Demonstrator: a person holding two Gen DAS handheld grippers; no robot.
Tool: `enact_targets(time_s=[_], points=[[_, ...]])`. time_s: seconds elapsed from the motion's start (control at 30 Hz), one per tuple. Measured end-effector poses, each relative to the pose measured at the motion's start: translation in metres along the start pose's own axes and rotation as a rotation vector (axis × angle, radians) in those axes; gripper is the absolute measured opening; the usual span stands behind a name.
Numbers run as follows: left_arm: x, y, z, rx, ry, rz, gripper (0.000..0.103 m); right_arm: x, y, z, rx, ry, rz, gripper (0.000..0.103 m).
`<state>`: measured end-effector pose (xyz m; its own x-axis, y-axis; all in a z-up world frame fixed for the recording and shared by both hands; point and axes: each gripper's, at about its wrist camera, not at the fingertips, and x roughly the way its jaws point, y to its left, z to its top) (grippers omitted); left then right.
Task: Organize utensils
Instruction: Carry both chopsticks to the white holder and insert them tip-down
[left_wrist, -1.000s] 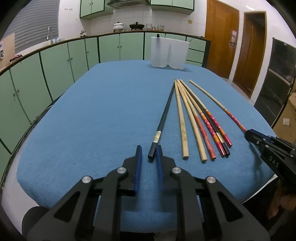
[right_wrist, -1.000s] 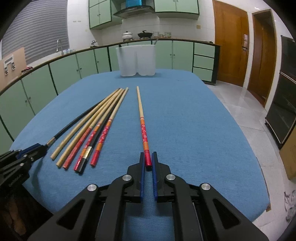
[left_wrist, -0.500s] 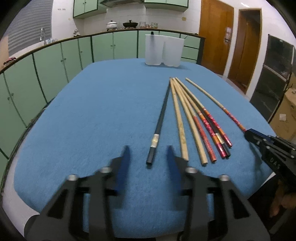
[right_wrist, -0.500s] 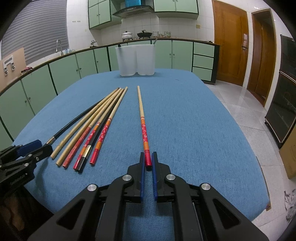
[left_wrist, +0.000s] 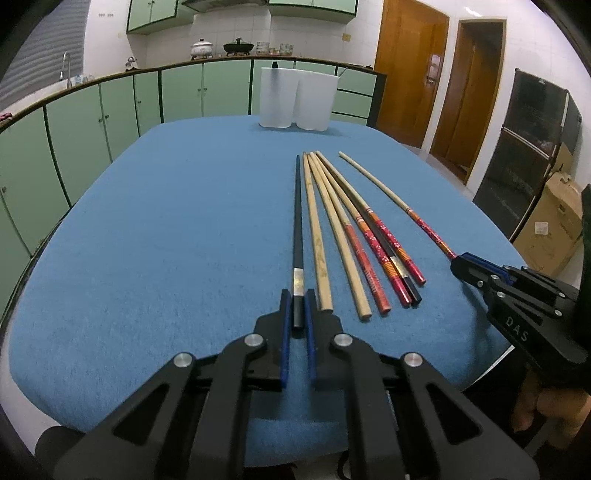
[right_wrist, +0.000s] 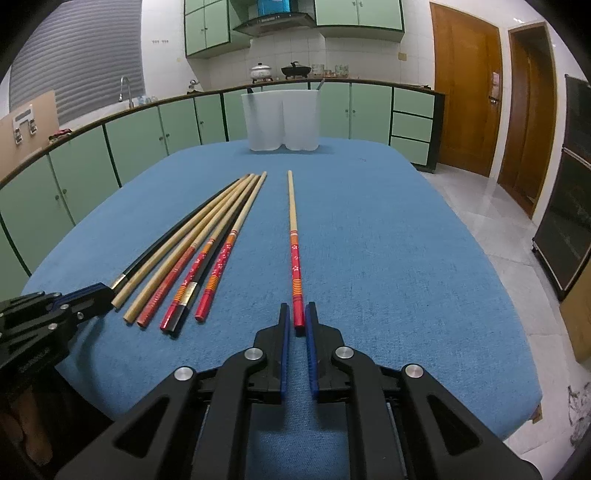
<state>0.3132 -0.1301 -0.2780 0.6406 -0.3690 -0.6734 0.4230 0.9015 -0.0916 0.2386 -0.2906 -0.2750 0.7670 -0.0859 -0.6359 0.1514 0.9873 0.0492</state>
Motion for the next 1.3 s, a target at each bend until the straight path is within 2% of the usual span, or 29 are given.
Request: enact_targets(time_s=[0.3, 0.4, 0.63, 0.8, 0.97, 1.3], points=[[-0.004, 0.004, 0.003, -0.018, 0.000, -0.034, 0.006, -0.005, -0.003, 0.003, 0.019, 0.012, 0.034, 0.006], [-0.016, 0.008, 0.007, -0.033, -0.018, -0.041, 0.006, -0.015, -0.004, 0.007, 0.028, -0.007, 0.047, 0.006], [-0.054, 0.010, 0.038, -0.059, -0.075, -0.027, 0.006, -0.050, -0.008, 0.032, 0.054, -0.049, 0.049, 0.006], [-0.082, 0.012, 0.066, -0.052, -0.132, -0.017, 0.006, -0.080, -0.010, 0.066, 0.030, -0.095, 0.048, 0.006], [-0.101, 0.014, 0.097, -0.037, -0.169, -0.026, 0.006, -0.095, -0.009, 0.106, -0.016, -0.099, 0.055, 0.006], [-0.103, 0.017, 0.162, 0.035, -0.163, -0.065, 0.006, -0.084, -0.005, 0.187, -0.108, -0.020, 0.111, 0.006]])
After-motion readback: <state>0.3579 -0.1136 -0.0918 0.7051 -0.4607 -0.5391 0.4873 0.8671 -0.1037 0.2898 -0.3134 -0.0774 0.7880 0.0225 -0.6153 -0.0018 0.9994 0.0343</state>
